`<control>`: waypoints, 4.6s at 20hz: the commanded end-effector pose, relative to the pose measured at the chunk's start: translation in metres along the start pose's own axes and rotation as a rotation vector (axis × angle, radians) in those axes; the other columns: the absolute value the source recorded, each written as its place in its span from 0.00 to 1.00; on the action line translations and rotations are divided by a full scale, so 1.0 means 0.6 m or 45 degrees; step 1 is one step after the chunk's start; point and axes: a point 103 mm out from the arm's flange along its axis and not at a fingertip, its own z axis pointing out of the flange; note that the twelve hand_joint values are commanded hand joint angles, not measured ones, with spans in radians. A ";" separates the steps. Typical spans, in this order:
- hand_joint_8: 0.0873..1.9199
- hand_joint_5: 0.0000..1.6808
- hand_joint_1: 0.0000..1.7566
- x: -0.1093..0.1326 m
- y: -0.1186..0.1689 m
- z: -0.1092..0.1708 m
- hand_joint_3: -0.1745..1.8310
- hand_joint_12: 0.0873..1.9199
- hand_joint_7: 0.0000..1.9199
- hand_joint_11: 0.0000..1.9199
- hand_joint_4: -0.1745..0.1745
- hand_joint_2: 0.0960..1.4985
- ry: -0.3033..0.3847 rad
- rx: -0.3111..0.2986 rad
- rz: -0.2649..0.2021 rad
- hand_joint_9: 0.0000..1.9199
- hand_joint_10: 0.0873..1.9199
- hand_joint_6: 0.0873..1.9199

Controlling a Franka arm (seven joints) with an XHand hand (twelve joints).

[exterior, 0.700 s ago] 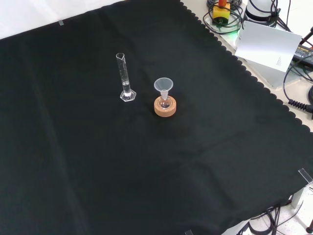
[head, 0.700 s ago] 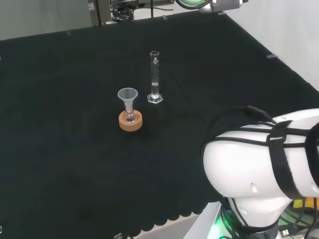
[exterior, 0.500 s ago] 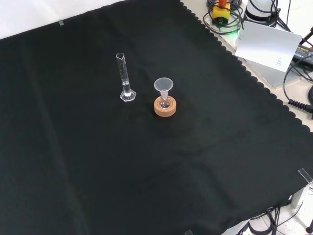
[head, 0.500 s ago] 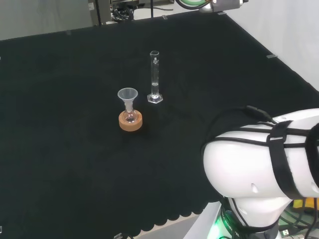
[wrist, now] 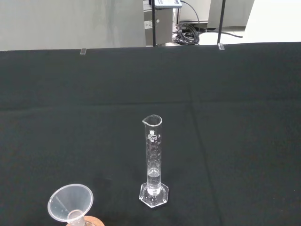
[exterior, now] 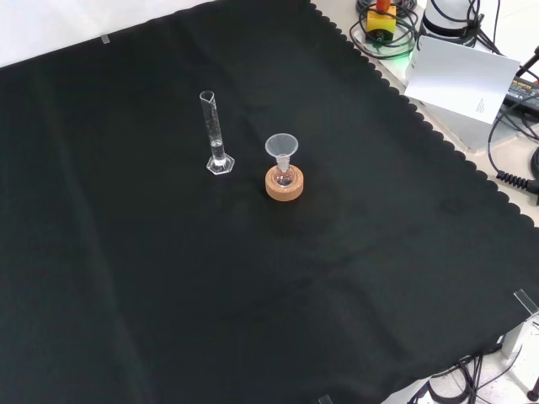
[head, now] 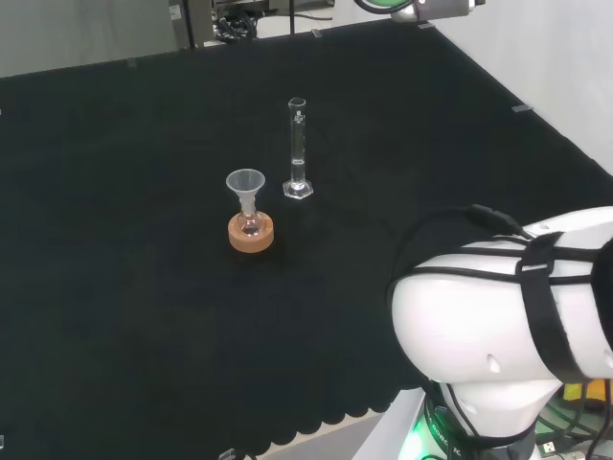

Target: Pick up the graduated cylinder.

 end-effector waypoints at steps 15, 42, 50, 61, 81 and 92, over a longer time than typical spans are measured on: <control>0.20 0.18 0.10 -0.103 0.124 0.177 0.11 0.72 0.00 0.01 0.36 0.89 0.069 0.043 0.093 0.09 0.33 0.00; 0.26 0.19 0.17 -0.156 0.288 0.481 0.10 0.72 0.02 0.03 0.33 0.85 0.370 0.173 -0.050 0.14 0.34 0.00; 0.29 0.22 0.24 -0.153 0.283 0.527 0.08 0.72 0.06 0.06 0.33 0.79 0.452 0.166 -0.074 0.17 0.34 0.00; 0.33 0.27 0.36 -0.150 0.278 0.575 0.04 0.71 0.13 0.10 0.34 0.72 0.587 0.104 -0.165 0.25 0.33 0.00; 0.32 0.29 0.52 -0.099 0.312 0.625 0.00 0.69 0.15 0.11 0.36 0.67 1.054 -0.006 -0.375 0.27 0.29 0.00; 0.31 0.30 0.56 -0.073 0.314 0.629 0.00 0.68 0.20 0.15 0.34 0.66 1.162 -0.018 -0.506 0.32 0.27 0.00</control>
